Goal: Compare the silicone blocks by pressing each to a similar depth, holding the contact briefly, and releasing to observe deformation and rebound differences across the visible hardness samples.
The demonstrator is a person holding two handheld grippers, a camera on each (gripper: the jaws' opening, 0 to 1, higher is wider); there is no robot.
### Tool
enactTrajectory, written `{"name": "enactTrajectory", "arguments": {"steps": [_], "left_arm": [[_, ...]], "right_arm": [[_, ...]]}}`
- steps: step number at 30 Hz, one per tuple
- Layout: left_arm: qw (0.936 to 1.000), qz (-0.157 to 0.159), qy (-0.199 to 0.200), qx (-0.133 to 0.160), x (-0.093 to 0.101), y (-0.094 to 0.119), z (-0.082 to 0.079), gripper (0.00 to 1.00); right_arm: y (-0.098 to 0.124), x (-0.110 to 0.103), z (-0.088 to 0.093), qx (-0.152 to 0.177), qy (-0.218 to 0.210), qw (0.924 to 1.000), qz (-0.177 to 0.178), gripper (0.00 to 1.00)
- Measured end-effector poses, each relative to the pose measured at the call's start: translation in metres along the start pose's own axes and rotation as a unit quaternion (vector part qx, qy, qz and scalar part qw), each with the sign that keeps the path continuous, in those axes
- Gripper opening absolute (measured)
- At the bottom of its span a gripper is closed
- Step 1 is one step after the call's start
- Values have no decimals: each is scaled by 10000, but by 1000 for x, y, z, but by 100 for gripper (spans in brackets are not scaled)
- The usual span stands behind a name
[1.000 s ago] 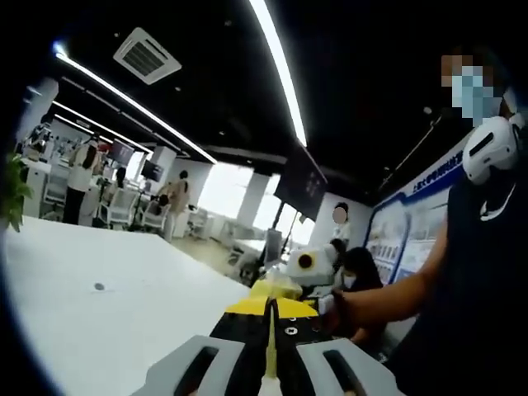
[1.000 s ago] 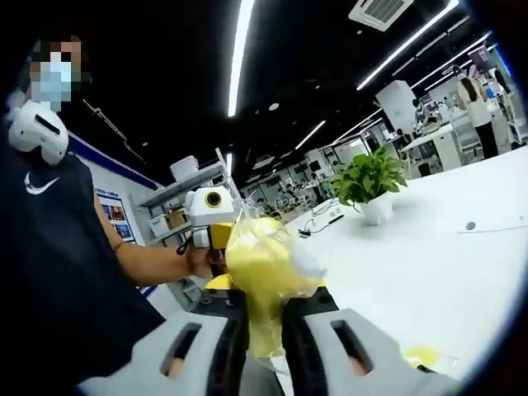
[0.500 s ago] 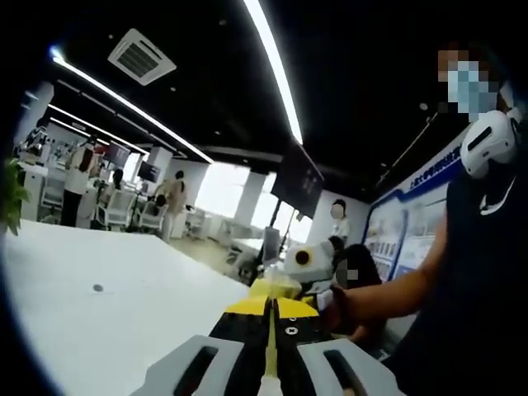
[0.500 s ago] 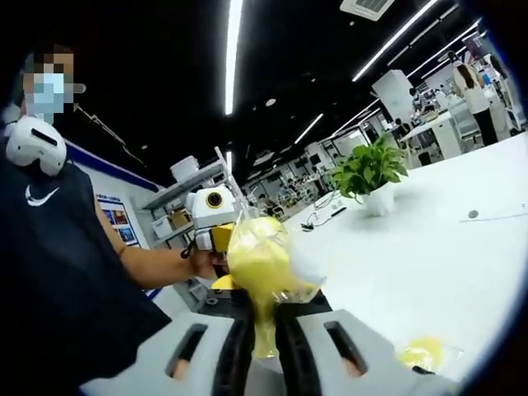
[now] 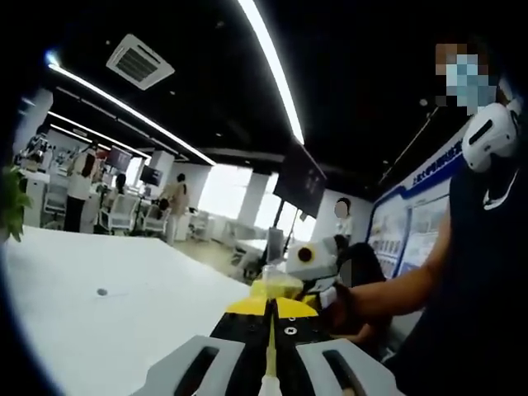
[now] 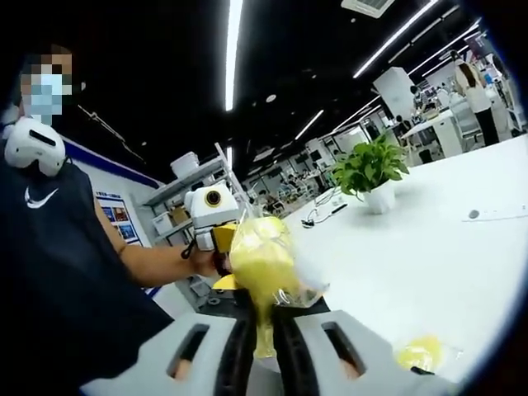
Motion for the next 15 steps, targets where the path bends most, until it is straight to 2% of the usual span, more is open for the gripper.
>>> {"name": "enactTrajectory", "arguments": {"steps": [11, 13, 15], "left_arm": [[9998, -19, -59, -208, 0, 0, 6, 0], [9998, -26, 49, -198, 1, -1, 4, 0], [9998, -68, -55, -180, 1, -2, 3, 0]], "right_arm": [[1, 1, 5, -147, 59, 9999, 5, 1], [1, 1, 4, -118, 18, 9999, -1, 1], [2, 2, 2, -99, 84, 9999, 109, 3]]}}
Point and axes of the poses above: the point that each gripper's makers call its tool centre point, and the gripper's own axes: y roughly backward along the fingers, x roughly to its right, z roughly out of its underside, the point moved 5 cm from there along y, roughly backward along the fingers, and after that the axes turned 5 degrees about x, right-handed, at the moved point
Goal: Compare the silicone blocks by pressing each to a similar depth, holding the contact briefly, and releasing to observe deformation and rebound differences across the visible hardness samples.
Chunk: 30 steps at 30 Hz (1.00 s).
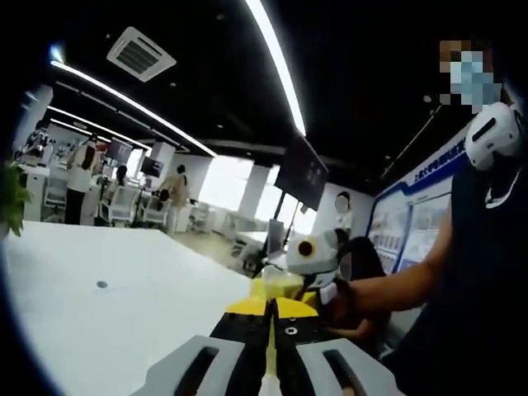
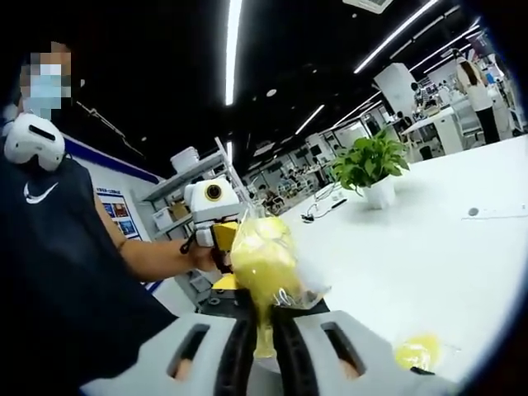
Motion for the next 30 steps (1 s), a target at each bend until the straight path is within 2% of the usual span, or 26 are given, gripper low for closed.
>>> {"name": "enactTrajectory", "arguments": {"steps": [1, 3, 5, 8, 11, 17, 19, 22, 28, 30], "left_arm": [[10000, -14, -82, -11, 0, 0, 0, 0], [9999, -78, -49, -60, -4, 0, 1, 0], [9997, -104, -190, -129, -5, -2, 3, 0], [9999, -140, 55, 5, -4, -2, 0, 0], [9995, -174, 265, -28, -6, -1, 2, 0], [9994, -89, 317, 53, -1, -3, -4, 0], [9995, -62, 321, 47, 0, -3, -6, 0], [9995, -33, 319, 65, 2, -5, -9, 0], [9992, -51, 348, 180, 1, -6, -16, 0], [9993, -70, 321, 187, 1, -6, -17, 0]], "right_arm": [[0, 1, -1, 4, 129, 9999, 33, 3], [0, 4, 1, -21, 139, 9998, 101, 5], [0, 5, 2, -22, 133, 9999, 89, 6], [1, 6, 0, 183, 307, 9994, 40, 8], [1, 7, 1, 128, 222, 9997, 42, 9], [0, 7, 2, 244, 140, 9996, -8, 14], [-1, 7, 1, 315, 183, 9993, -26, 19], [-3, 7, -2, 469, 264, 9985, 41, 36], [-2, 11, -5, 519, 354, 9979, 158, 48], [-1, 13, -7, 573, 377, 9974, 218, 57]]}}
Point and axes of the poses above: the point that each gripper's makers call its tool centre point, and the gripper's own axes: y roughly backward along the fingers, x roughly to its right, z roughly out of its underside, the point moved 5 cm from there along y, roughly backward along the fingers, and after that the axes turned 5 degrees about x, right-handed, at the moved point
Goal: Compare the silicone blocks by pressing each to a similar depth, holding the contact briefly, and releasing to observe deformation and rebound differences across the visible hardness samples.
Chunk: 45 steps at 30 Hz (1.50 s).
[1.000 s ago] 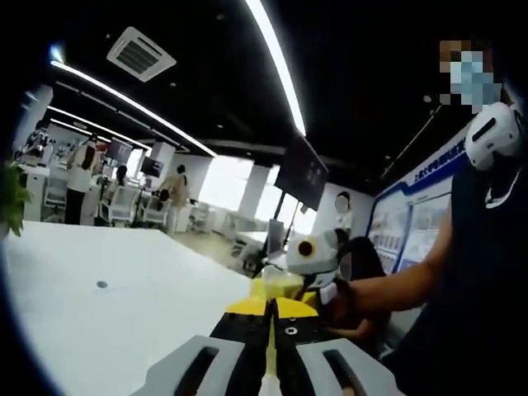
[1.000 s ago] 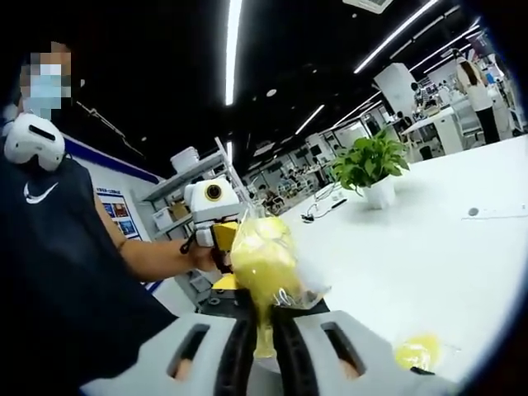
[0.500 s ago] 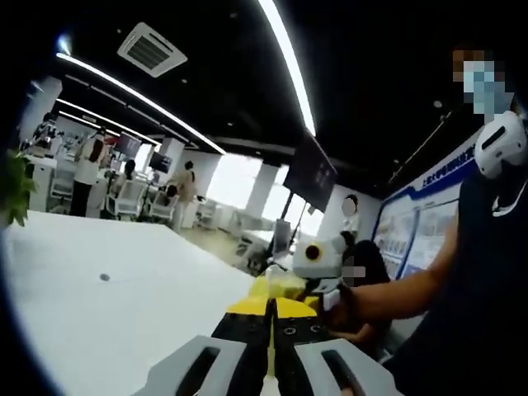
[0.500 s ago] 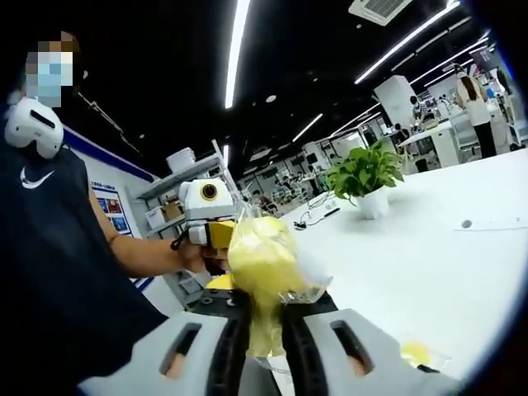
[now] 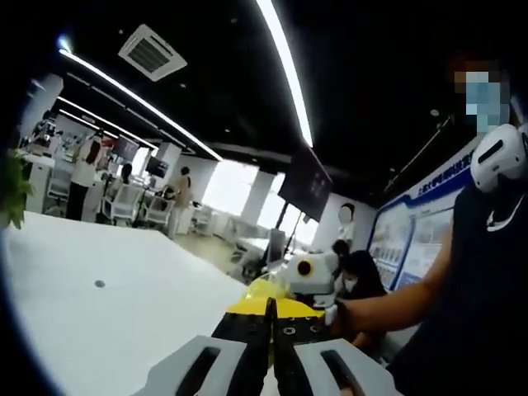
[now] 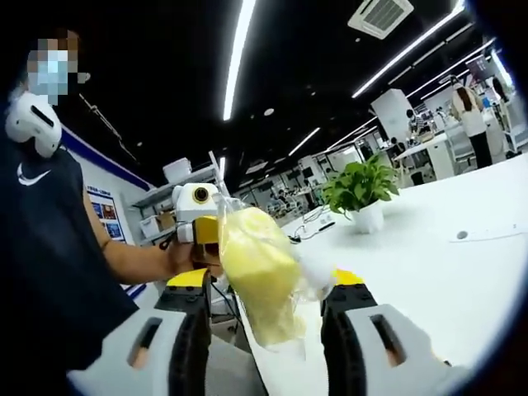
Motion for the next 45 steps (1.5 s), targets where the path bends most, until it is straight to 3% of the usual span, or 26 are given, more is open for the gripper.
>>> {"name": "enactTrajectory", "arguments": {"steps": [3, 9, 18, 20, 25, 29, 42, 45], "left_arm": [[10000, -32, 11, 27, -2, 0, 0, 0], [9999, -76, 43, 81, -3, 1, -2, 0], [9998, -117, 48, 177, -5, 1, -9, 0], [9991, -129, 217, 344, -7, 2, -14, 0], [9970, -225, 407, 619, -15, 7, -20, 0], [9960, -348, 472, 674, -21, 11, -21, 0], [9920, -816, 726, 633, -44, 23, -3, 0], [9911, -907, 773, 599, -48, 25, 1, 0]], "right_arm": [[0, 4, -3, 88, 27, 9999, 116, 74], [1, 6, -6, 141, 99, 9996, 237, 96], [8, 11, -15, 194, 265, 9987, 399, 96], [12, 13, -16, 189, 309, 9982, 480, 96], [26, 22, -19, 118, 528, 9952, 817, 96], [40, 30, -20, 119, 633, 9921, 1075, 96], [86, 47, 9, -192, 719, 9781, 1943, 96], [98, 49, 13, -132, 936, 9727, 2118, 96]]}}
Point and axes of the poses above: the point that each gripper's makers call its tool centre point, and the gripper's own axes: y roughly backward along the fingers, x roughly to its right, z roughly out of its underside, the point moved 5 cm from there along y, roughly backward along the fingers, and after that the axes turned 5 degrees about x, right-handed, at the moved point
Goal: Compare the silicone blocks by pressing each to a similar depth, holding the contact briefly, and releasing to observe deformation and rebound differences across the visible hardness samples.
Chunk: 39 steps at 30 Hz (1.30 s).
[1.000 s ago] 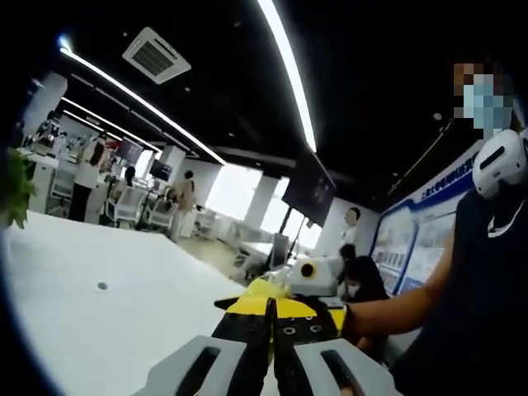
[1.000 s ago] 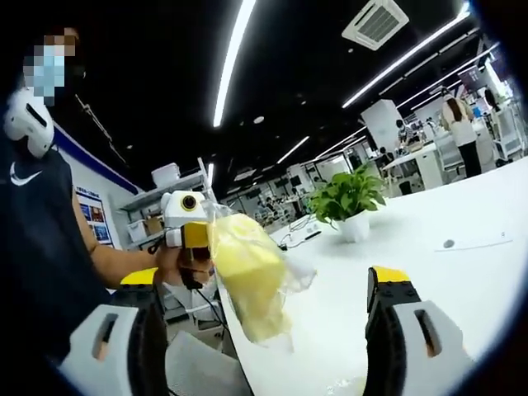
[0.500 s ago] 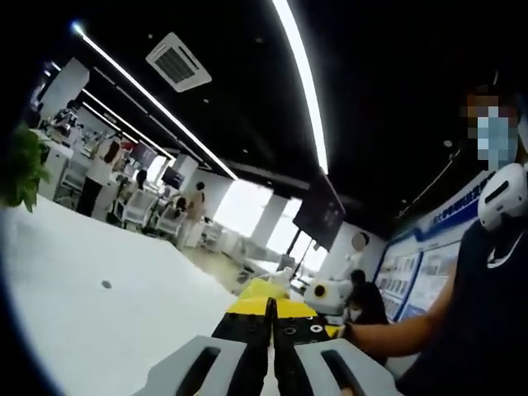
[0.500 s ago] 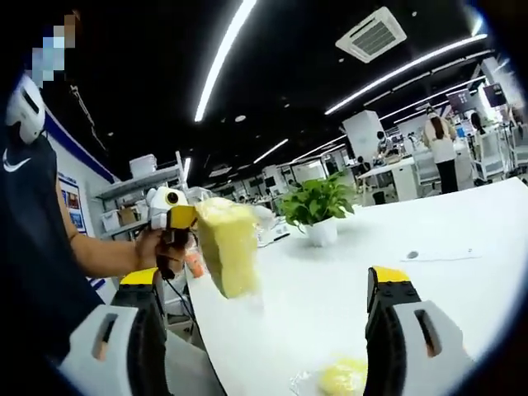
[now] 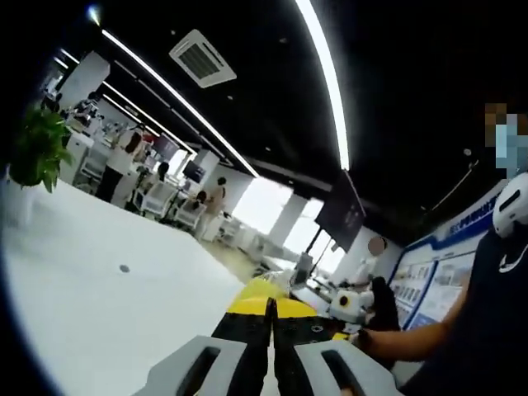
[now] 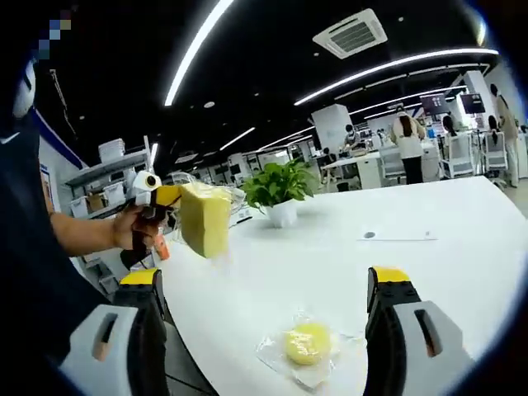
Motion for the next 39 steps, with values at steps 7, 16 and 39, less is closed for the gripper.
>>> {"name": "enactTrajectory", "arguments": {"steps": [7, 16, 39], "left_arm": [[9996, -212, 159, -5, -13, 6, 7, 0], [9979, -422, 479, -73, -29, 12, 19, 0], [9913, -757, 1020, -332, -59, 23, 51, 0]], "right_arm": [[17, 15, 15, -196, 177, 9990, 359, 96], [34, 29, 37, -353, 532, 9956, 682, 96], [56, 32, 68, -692, 308, 9915, 1055, 96]]}}
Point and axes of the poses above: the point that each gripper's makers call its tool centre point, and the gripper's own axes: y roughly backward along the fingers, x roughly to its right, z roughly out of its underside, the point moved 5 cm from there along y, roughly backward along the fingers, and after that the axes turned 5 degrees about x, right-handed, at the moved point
